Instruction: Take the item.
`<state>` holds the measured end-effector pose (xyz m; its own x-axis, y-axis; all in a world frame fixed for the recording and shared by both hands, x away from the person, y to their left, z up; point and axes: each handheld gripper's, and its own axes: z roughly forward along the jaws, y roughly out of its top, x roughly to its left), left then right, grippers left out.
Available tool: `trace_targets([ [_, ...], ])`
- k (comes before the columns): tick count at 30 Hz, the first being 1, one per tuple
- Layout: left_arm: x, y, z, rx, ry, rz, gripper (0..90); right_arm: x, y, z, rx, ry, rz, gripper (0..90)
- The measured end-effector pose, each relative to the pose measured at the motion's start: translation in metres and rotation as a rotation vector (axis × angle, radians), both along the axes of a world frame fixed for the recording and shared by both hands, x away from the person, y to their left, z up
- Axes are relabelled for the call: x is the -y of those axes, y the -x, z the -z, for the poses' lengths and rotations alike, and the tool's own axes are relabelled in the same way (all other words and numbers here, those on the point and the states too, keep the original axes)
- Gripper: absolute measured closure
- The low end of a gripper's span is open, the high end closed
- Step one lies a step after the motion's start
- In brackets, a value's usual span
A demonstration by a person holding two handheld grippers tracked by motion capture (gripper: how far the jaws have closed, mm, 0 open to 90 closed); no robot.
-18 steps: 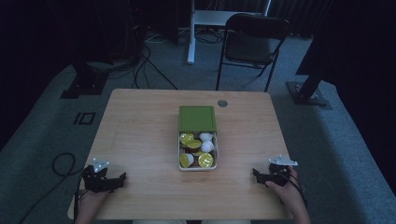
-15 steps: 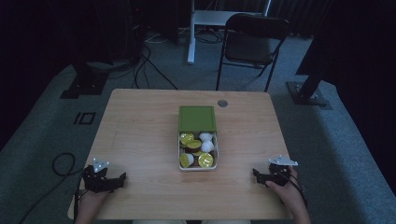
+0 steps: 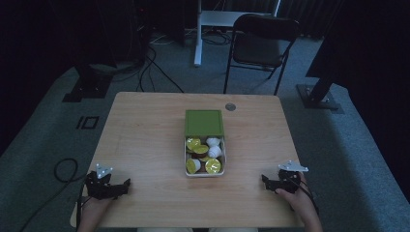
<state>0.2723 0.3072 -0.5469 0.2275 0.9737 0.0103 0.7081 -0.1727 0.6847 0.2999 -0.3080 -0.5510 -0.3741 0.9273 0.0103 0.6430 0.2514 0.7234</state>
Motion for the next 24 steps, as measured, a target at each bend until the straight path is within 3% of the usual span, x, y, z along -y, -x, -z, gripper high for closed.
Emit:
trace_targets([
  [11,0.0001,0.0,0.0,0.0,0.0,0.0,0.3,-0.0001,0.0001,0.0,0.003,0.0,-0.001,11.8],
  [17,0.0001,0.0,0.0,0.0,0.0,0.0,0.3,-0.0016,0.0006,-0.0002,0.007,-0.001,0.029,13.4],
  [20,0.0001,0.0,0.0,0.0,0.0,0.0,0.3,-0.0018,0.0014,-0.0006,0.007,-0.029,0.034,13.4],
  [24,0.0001,0.0,0.0,0.0,0.0,0.0,0.3,-0.0018,0.0021,-0.0024,0.023,-0.01,0.037,13.4],
])
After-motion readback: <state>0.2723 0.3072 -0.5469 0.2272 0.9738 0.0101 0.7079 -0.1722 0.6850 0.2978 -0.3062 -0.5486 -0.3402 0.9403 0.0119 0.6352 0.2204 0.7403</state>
